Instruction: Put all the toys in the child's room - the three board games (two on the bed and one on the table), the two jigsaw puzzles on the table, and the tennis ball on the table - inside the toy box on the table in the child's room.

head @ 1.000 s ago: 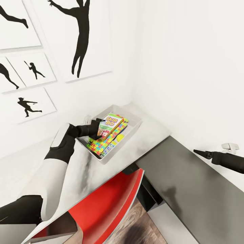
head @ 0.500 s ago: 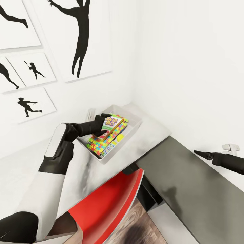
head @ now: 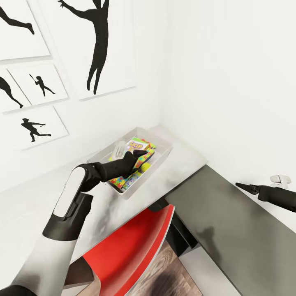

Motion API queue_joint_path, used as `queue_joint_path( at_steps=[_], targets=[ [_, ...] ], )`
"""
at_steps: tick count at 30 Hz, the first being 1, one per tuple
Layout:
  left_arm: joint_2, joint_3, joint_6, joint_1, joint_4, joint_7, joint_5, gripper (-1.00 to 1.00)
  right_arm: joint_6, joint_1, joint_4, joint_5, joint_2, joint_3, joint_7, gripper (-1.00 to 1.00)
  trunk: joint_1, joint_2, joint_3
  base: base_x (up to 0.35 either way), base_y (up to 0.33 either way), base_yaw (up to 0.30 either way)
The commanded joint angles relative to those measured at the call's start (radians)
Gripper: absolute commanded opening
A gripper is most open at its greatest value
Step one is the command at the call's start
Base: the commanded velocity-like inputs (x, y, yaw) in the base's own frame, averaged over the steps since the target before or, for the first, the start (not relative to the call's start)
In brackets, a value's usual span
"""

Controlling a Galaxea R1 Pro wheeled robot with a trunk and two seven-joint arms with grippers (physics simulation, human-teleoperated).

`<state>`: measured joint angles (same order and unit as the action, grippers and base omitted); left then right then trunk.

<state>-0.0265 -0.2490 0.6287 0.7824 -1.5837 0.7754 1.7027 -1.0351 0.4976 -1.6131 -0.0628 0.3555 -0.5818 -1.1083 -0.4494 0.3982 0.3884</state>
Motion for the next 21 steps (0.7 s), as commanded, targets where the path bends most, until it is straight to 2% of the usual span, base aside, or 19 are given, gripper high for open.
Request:
queue_joint_path(
  at_steps=[1,3,4,5,6,9,12,21],
  targets=[
    [0.001,-0.015,0.000,-0.016,-0.006,0.004,-0.001,1.00,-0.006,0.001,-0.001,-0.007,0.000,-0.001,-0.008,1.00,-0.001,0.002,0.001,0.000,0.000,0.000],
    [0.002,-0.042,0.000,-0.047,-0.012,-0.019,-0.030,1.00,-0.005,0.001,-0.001,-0.006,0.000,0.000,-0.008,1.00,-0.001,0.002,0.001,0.000,0.000,0.000],
    [0.006,-0.072,0.001,-0.087,-0.019,-0.109,-0.111,1.00,-0.005,0.001,-0.001,-0.006,-0.001,0.003,-0.008,1.00,-0.001,0.002,0.001,0.000,0.000,0.000],
    [0.007,-0.076,0.001,-0.093,-0.020,-0.133,-0.128,1.00,-0.005,0.001,-0.001,-0.006,-0.001,0.005,-0.008,1.00,-0.001,0.002,0.001,0.000,0.000,0.000],
    [0.007,-0.076,0.001,-0.093,-0.020,-0.133,-0.128,1.00,-0.005,0.001,-0.001,-0.006,-0.001,0.005,-0.008,1.00,-0.001,0.002,0.001,0.000,0.000,0.000],
    [0.014,-0.084,0.002,-0.106,-0.022,-0.193,-0.161,1.00,-0.005,0.001,-0.001,-0.007,-0.002,0.009,-0.007,1.00,-0.001,0.002,0.001,-0.023,0.000,0.000],
    [0.025,-0.088,0.004,-0.113,-0.023,-0.234,-0.178,1.00,-0.005,0.001,-0.001,-0.007,-0.002,0.011,-0.004,1.00,-0.001,0.002,0.001,-0.111,0.002,0.000],
    [0.036,-0.088,0.007,-0.119,-0.024,-0.280,-0.189,1.00,-0.006,0.001,-0.001,-0.008,-0.003,0.012,-0.002,1.00,-0.001,0.002,0.001,-0.223,0.049,0.000]
  ],
)
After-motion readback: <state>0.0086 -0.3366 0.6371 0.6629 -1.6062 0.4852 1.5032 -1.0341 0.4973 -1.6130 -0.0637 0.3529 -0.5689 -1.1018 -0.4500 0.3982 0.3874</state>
